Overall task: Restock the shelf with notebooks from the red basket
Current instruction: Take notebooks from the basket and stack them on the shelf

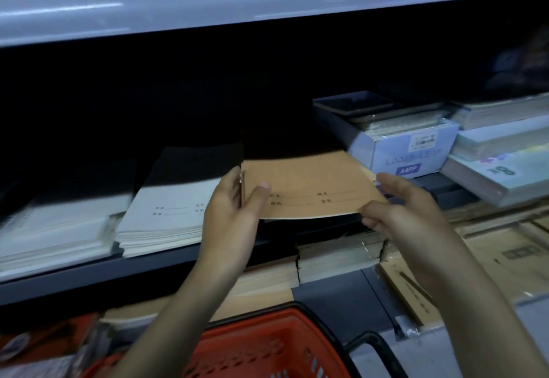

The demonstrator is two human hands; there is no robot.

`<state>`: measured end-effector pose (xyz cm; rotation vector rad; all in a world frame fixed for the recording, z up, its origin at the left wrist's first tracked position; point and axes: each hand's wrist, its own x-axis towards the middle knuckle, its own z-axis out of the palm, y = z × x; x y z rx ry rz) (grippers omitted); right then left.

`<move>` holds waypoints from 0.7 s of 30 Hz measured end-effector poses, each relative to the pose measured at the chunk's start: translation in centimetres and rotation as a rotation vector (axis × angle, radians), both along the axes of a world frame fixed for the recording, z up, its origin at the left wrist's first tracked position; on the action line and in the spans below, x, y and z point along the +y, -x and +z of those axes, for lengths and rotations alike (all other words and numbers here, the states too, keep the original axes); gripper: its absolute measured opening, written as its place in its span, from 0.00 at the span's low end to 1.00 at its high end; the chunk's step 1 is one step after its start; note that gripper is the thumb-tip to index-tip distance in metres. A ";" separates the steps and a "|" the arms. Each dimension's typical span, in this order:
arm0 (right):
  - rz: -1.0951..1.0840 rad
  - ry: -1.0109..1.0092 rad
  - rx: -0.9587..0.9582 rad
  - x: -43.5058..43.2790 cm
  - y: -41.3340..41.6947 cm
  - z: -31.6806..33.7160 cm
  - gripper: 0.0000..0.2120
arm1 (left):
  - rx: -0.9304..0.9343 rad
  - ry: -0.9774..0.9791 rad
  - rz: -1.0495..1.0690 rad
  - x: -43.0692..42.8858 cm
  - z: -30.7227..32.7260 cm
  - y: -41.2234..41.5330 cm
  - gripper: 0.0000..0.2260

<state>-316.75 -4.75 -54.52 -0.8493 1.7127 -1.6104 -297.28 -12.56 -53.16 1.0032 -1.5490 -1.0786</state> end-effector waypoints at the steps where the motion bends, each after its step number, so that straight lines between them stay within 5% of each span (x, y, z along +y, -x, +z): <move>1: 0.038 0.007 -0.009 0.2 0.1 0.0 0.32 | -0.026 0.030 -0.035 0.8 0.0 -0.1 0.14; 15: -0.044 0.043 0.118 -1.8 1.1 -1.7 0.28 | -0.430 0.208 0.098 0.6 -1.1 1.2 0.29; 21: -0.172 0.047 0.174 -2.7 1.2 -1.9 0.25 | -0.553 0.271 0.176 -0.1 -0.3 1.7 0.22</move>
